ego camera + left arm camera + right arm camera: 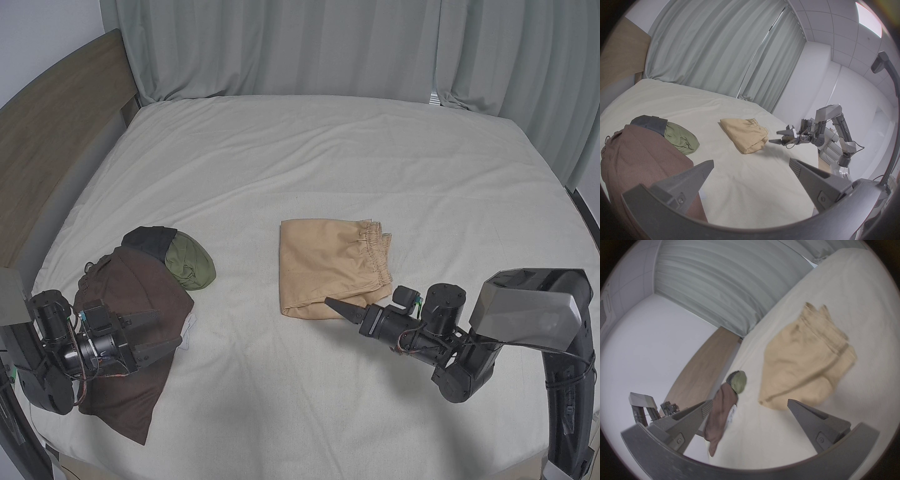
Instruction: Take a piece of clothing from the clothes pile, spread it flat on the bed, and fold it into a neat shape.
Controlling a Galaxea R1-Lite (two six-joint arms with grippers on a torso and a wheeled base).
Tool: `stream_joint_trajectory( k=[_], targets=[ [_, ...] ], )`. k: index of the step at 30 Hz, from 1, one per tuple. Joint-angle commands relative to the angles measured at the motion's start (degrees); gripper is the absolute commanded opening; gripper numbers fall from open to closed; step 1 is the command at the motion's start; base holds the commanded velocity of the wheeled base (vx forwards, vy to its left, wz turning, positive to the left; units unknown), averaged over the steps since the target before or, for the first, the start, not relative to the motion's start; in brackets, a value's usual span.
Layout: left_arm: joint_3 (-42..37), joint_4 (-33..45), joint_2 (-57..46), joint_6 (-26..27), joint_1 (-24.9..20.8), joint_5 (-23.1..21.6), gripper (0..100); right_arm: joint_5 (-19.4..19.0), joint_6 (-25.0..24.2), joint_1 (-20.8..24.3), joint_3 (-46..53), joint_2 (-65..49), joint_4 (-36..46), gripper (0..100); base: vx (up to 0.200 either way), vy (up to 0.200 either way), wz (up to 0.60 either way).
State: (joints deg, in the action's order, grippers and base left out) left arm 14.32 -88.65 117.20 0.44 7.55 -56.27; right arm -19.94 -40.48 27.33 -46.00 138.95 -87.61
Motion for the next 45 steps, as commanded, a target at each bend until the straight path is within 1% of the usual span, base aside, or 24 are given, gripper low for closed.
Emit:
stream_joint_trajectory(
  k=[1, 6, 8, 15, 23, 30, 34, 38, 39, 40, 42, 43, 44, 45],
  targets=[
    [0.09, -0.03, -0.04, 0.0, 0.1, 0.02, 100, -0.18, -0.21, 1.06, -3.14, -4.83, 0.07, 100, 0.0, 0.0, 0.0],
    [0.09, -0.03, -0.04, 0.0, 0.1, 0.02, 100, -0.01, -0.21, -0.17, -9.38, -4.12, 2.71, 100, 0.0, 0.0, 0.0],
    [0.09, -0.03, -0.04, 0.0, 0.1, 0.02, 100, -0.1, -0.65, -1.67, -12.19, -3.07, 4.21, 100, 0.0, 0.0, 0.0],
    [0.09, -0.03, 0.22, 0.0, 0.1, 0.02, 100, -0.1, -1.18, -5.27, -19.66, 6.16, 5.96, 100, 0.0, 0.0, 0.0],
    [0.09, -0.03, 0.4, 0.0, 0.1, 0.02, 100, -0.01, -1.0, -7.47, -23.17, 14.77, 5.52, 100, 0.0, 0.0, 0.0],
    [-0.09, -0.03, 0.57, 0.0, -0.08, 0.02, 100, 0.08, -0.91, -7.82, -23.7, 17.32, 5.26, 100, 0.0, 0.0, 0.0],
    [-0.7, -0.12, -0.39, -0.79, -2.36, -0.68, 100, 0.17, -0.91, -8.0, -20.54, 9.76, 4.91, 100, 0.0, 0.0, 0.0],
    [-1.49, -0.12, -6.37, -4.92, -5.7, -0.68, 100, 0.26, -0.82, -7.91, -12.01, -3.77, 4.91, 100, 0.0, 0.0, 0.0],
    [-1.58, -0.12, -6.63, -5.18, -5.79, -0.68, 100, 0.26, -0.82, -7.82, -11.66, -4.3, 4.91, 100, 0.0, 0.0, 0.0],
    [-3.16, -0.12, -10.59, -8.7, -8.86, -0.95, 100, 0.34, 1.37, -7.91, -6.83, -11.33, 4.91, 100, 0.0, 0.0, 0.0],
    [-4.66, -0.12, -13.58, -11.51, -11.85, -0.95, 100, 0.34, 4.89, -8.17, -3.31, -16.43, 5.44, 100, 0.0, 0.0, 0.0],
    [-5.1, -0.12, -15.51, -13.97, -14.23, -0.86, 100, 0.34, 7.7, -8.96, -0.41, -19.94, 5.88, 100, 0.0, 0.0, 0.0],
    [-5.1, -0.12, -16.57, -15.56, -15.63, -0.77, 100, 0.34, 9.46, -9.49, 1.43, -22.05, 6.23, 100, 0.0, 0.0, 0.0],
    [-5.1, -0.12, -16.57, -15.56, -15.63, -0.77, 100, 0.34, 9.46, -9.49, 1.43, -22.05, 6.23, 100, 0.0, 0.0, 0.0]
  ],
)
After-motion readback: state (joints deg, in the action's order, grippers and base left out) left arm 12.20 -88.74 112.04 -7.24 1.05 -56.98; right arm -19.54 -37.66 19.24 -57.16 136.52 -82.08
